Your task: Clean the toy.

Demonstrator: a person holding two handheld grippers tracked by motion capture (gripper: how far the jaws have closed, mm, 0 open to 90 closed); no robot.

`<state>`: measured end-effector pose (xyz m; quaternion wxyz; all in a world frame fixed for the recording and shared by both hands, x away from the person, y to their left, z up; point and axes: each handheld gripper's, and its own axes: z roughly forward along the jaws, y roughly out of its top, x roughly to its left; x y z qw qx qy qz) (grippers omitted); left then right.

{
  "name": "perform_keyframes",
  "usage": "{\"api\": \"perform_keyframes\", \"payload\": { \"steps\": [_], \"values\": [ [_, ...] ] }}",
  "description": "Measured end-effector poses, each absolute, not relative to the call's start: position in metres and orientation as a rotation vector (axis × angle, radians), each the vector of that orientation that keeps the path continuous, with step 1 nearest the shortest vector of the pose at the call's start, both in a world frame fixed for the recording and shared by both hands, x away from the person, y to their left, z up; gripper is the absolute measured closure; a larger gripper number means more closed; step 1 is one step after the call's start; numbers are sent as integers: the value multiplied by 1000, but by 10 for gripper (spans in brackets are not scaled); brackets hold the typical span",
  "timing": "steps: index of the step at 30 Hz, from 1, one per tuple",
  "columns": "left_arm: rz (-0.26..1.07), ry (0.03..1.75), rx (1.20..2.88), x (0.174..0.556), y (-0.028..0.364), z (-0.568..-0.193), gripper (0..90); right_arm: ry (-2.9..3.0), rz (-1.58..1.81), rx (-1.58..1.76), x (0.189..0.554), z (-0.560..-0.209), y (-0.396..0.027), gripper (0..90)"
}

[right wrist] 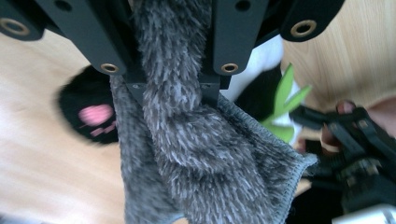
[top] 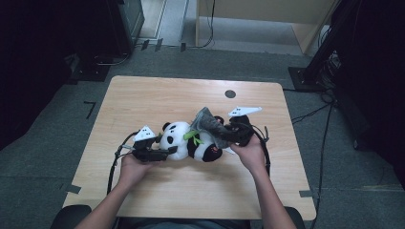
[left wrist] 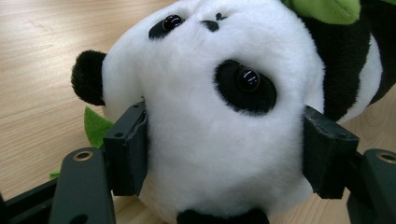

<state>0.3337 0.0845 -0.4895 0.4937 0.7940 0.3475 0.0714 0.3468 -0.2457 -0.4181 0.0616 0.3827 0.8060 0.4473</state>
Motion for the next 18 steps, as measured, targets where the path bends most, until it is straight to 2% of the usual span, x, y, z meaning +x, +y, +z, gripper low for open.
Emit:
{"api": "perform_keyframes", "payload": {
  "steps": [5,18],
  "values": [
    [175,851,1921,334,83,-489,276,2454,1311,1148,347,-425,-241,744],
    [158,837,1928,336,83,-489,261,2466,1321,1250,352,-444,-264,754]
  ]
}}
